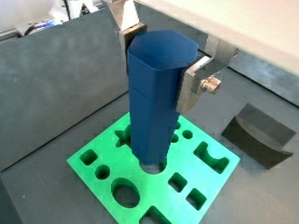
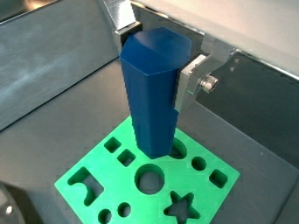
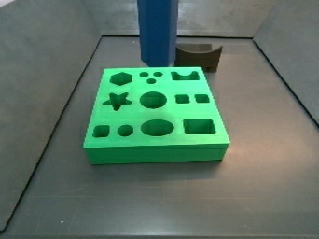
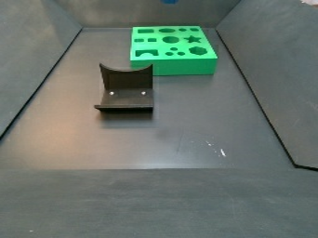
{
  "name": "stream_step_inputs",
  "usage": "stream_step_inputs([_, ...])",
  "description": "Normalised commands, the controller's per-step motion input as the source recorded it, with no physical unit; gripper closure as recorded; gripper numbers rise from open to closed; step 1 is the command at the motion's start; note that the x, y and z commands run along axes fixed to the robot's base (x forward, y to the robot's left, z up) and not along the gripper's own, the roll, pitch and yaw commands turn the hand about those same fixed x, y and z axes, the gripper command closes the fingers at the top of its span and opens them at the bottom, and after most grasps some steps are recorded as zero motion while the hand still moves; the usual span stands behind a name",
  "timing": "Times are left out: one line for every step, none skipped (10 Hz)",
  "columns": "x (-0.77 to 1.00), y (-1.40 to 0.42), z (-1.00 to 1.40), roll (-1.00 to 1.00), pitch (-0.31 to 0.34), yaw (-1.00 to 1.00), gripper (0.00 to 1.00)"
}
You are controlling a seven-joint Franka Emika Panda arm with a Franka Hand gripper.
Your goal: Insert the hexagon object.
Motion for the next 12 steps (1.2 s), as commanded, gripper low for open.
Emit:
stream_step_inputs([0.0,0.0,-0.23,0.0,-0.031,-1.0,1.0])
stream_step_inputs([-0.14,0.14,-0.3,0.0,0.0,-0.86,1.0])
stream_step_inputs([-0.31,0.51,-0.34,0.0,0.0,-0.47,1.0])
stream_step_inputs([-0.47,0.8,-0.31,0.0,-0.013,-0.14,1.0])
stream_step_inputs([-0.55,0.99,-0.33,-0.03,-0.029,0.0,1.0])
stream_step_inputs([-0.54,0.97,-0.33,-0.07,-0.044,0.0,1.0])
stream_step_inputs([-0.51,0.92,-0.29,-0.12,-0.08,0.0,1.0])
stream_step_inputs([-0.46,0.79,-0.27,-0.14,-0.086,0.0,1.0])
stream_step_inputs([-0.26,0.55,-0.24,-0.28,-0.133,-0.19,1.0])
stream_step_inputs([-0.08,0.32,-0.35,-0.29,-0.143,-0.41,1.0])
stream_step_inputs([0.0,0.24,-0.44,-0.21,-0.114,-0.57,1.0])
stream_step_inputs([0.0,0.24,-0.23,-0.05,-0.004,-0.35,1.0])
